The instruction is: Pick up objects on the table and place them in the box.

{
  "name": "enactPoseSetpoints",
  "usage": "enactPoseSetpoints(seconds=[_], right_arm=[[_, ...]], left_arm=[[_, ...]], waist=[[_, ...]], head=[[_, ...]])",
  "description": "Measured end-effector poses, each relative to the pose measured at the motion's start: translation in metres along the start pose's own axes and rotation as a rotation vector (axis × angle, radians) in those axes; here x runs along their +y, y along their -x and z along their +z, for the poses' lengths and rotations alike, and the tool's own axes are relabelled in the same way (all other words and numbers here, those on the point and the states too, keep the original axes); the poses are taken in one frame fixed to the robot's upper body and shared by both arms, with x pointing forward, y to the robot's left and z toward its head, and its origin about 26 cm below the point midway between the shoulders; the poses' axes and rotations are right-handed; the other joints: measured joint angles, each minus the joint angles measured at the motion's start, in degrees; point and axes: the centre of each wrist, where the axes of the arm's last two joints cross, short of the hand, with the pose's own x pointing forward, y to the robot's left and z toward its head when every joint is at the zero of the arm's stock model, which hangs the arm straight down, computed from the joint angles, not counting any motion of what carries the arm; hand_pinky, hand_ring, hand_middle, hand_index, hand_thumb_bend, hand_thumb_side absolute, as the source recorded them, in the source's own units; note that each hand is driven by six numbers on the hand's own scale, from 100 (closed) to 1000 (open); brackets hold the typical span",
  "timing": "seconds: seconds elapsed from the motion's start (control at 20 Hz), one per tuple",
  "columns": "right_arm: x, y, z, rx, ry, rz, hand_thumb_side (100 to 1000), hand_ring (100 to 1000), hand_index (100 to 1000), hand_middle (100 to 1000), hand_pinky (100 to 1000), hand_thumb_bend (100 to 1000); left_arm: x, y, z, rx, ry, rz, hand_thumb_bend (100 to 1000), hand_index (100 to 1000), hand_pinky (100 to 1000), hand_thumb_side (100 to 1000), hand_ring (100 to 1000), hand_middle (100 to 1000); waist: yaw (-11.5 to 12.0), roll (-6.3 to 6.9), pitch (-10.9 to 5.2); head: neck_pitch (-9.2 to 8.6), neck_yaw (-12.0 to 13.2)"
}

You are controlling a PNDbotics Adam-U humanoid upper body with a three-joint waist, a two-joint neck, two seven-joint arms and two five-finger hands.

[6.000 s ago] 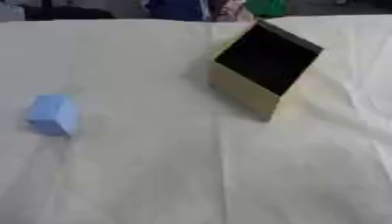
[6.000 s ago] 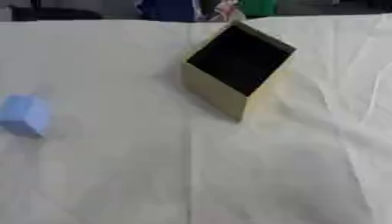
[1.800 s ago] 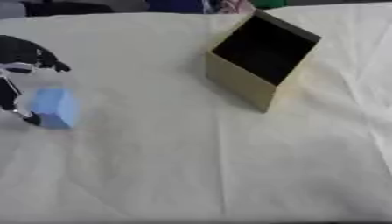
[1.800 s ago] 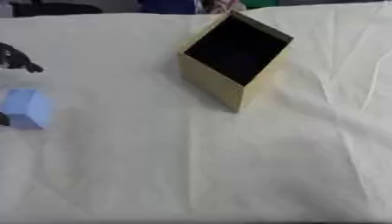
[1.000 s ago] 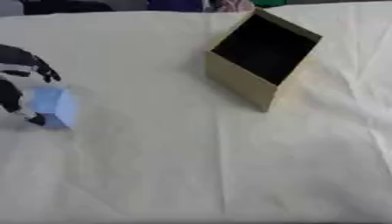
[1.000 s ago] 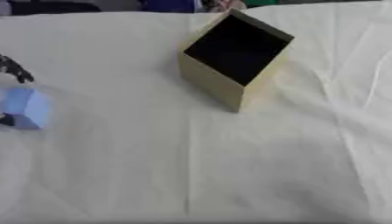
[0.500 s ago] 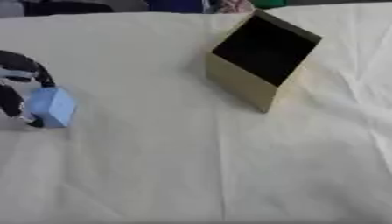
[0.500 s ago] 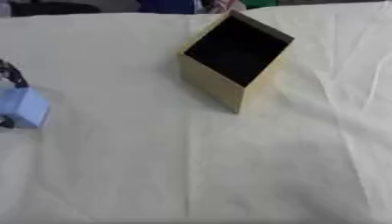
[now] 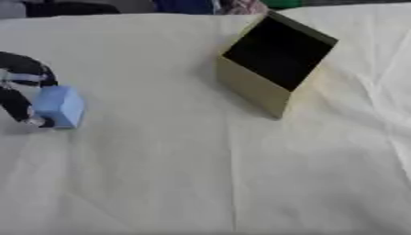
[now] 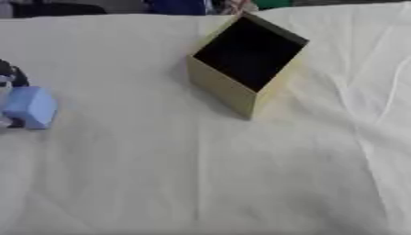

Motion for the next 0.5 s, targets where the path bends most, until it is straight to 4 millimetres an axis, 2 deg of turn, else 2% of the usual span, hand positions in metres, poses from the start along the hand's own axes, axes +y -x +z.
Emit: enactPoseSetpoints(seconds=[0.2, 0.35, 0.5], right_arm=[[0.000, 0.000, 0.000, 0.001, -0.001, 0.001, 811, 772, 718, 585, 639, 100], [0.000, 0.000, 0.000, 0.002, -0.002, 0.002, 810, 772, 718, 585, 639, 100], [0.000, 0.000, 0.000, 0.002, -0.002, 0.002, 810, 772, 718, 585, 639, 100]], left_arm=[[0.007, -0.002, 0.004, -0.005, -0.029, 0.014, 105, 690, 874, 145, 765, 631], [0.015, -0.004, 0.009, -0.012, -0.056, 0.018, 100, 686, 874, 100, 762, 627], [0.029, -0.007, 0.016, -0.021, -0.102, 0.015, 100, 683, 873, 100, 759, 622]], waist=[[0.01, 0.06, 0.00], [0.07, 0.11, -0.01], [0.24, 0.23, -0.07]], head=[[0.00, -0.01], [0.00, -0.09], [0.00, -0.37]])
